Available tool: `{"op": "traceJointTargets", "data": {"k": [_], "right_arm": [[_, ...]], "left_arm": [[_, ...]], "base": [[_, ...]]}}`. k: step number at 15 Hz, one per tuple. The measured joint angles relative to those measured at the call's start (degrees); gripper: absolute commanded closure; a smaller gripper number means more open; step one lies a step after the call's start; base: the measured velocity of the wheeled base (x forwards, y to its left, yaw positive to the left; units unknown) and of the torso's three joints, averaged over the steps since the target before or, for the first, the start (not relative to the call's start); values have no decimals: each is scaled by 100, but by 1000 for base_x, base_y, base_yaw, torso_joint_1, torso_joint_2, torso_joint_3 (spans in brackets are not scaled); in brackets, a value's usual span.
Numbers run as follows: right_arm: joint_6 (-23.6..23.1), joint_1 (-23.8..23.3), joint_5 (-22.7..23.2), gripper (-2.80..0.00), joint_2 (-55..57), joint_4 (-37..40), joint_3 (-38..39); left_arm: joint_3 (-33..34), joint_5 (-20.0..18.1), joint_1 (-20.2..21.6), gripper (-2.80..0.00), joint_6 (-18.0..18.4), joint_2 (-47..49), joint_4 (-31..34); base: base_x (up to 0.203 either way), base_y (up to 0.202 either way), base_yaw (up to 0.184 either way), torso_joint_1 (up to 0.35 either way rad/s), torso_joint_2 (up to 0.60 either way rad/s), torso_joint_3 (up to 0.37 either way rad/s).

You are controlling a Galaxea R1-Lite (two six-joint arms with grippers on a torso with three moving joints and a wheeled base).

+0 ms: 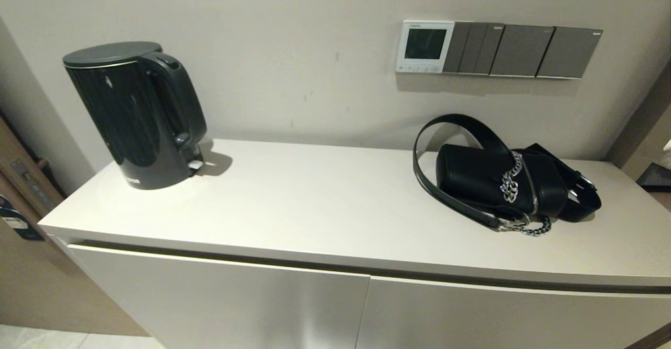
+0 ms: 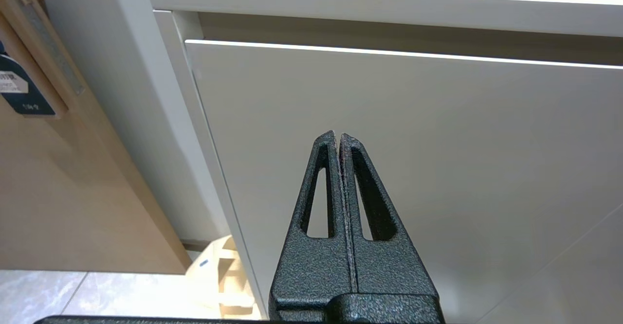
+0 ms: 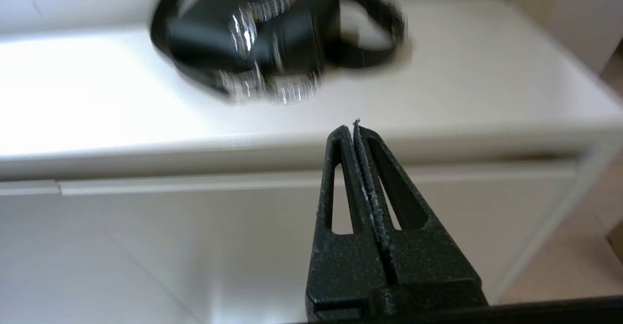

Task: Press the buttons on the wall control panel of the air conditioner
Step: Turn on the central air conditioner

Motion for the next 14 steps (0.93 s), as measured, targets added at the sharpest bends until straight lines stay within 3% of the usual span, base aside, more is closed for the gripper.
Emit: {"op": "traceJointTargets", "data": {"k": [4, 8, 10, 14], "right_arm": [[38, -57, -54, 0, 1385, -1017, -696], [77, 15, -414, 0, 2956, -2070, -1362], [71, 398, -797, 0, 3673, -2551, -1749], [20, 1445, -1801, 0, 4862, -2771, -2735]], "left_arm": [[0, 0, 0, 0, -2, 0, -2], [0, 0, 0, 0, 0, 0, -2], [0, 0, 2, 0, -2, 0, -2], [0, 0, 1, 0, -2, 0, -2]], "base": [[0, 0, 0, 0, 0, 0], [0, 0, 0, 0, 0, 0], [0, 0, 0, 0, 0, 0], [0, 0, 0, 0, 0, 0]]}}
